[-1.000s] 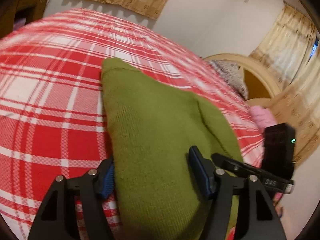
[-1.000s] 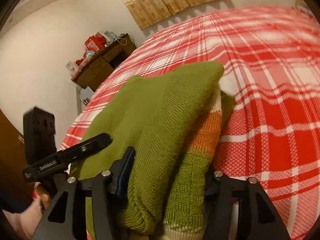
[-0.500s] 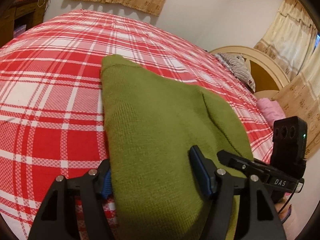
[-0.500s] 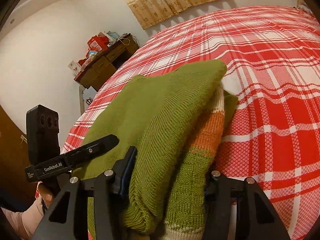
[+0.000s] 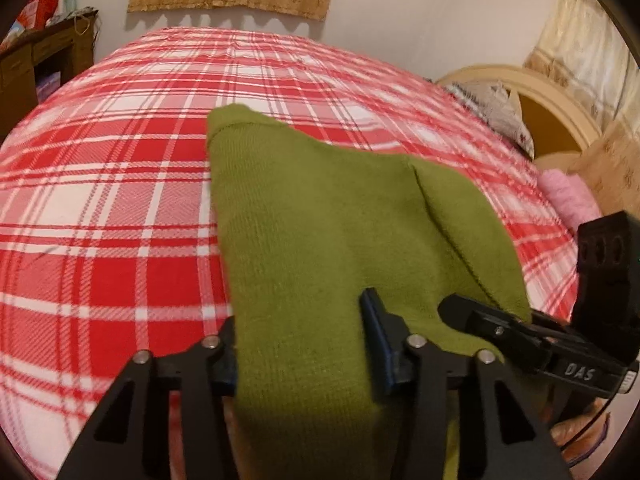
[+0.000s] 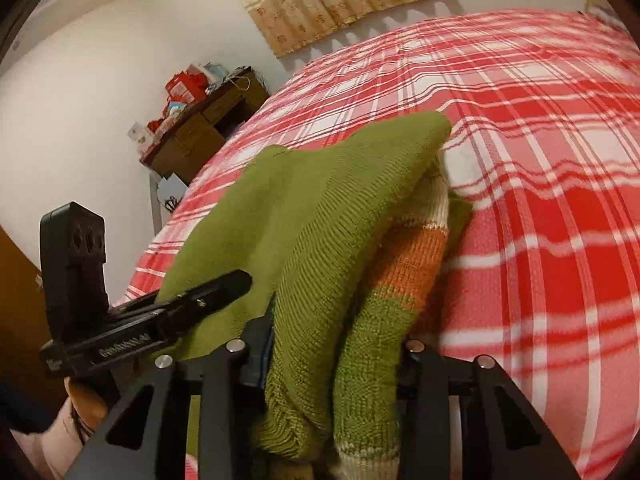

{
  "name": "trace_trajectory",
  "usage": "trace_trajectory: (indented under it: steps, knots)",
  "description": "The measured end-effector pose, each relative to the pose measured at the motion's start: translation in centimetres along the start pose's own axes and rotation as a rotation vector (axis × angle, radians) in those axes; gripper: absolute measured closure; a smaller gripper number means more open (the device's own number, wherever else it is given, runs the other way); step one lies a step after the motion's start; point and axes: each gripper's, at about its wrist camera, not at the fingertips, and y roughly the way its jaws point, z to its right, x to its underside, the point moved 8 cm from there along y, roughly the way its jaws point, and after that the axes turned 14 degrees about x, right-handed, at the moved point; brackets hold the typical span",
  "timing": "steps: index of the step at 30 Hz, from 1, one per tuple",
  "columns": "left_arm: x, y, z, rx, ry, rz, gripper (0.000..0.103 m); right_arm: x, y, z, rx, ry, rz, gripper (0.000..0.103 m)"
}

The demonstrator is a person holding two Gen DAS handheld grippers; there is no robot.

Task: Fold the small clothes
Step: 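Grasp the folded green sweater with both grippers from its striped side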

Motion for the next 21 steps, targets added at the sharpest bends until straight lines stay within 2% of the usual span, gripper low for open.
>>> trace_trajectory:
  steps: [3, 5, 7, 9, 11, 13, 16, 21]
  knots:
    - [1.8, -1.1, 1.3, -0.002, 0.008, -0.085, 0.057, 2.2, -2.4, -0.5, -0.042, 0.017, -0.035, 0.065]
    - [3.6, -2.2, 2.3, 0.025, 0.011, -0.148, 0.058, 4.0, -4.0, -0.8, -0.060, 0.002, -0.061, 0.065]
    - [4.8, -2.7, 2.7, 0.062, 0.006, -0.173, 0.056, 5.9, -5.4, -0.7, -0.062, -0.010, -0.079, 0.065]
    - [5.3, -2.5, 2.7, 0.086, -0.001, -0.167, 0.042, 7.2, -5.8, 0.0, -0.054, 0.018, -0.080, 0.064]
    - [5.0, -1.7, 1.9, 0.058, -0.013, -0.130, 0.023, 7.4, -5.4, 0.8, -0.043, 0.052, -0.069, 0.059]
    - [4.6, -1.0, 1.6, 0.062, -0.044, -0.117, 0.017, 7.1, -4.6, 1.5, -0.020, 0.098, -0.059, 0.046]
    - [4.2, -0.5, 2.0, 0.052, -0.012, -0.112, 0.018, 6.5, -3.8, 1.7, -0.021, 0.129, -0.003, 0.044]
    - [4.4, -1.0, 2.9, 0.039, 0.038, -0.067, 0.035, 6.4, -3.5, 0.9, 0.050, 0.064, 0.039, 0.045]
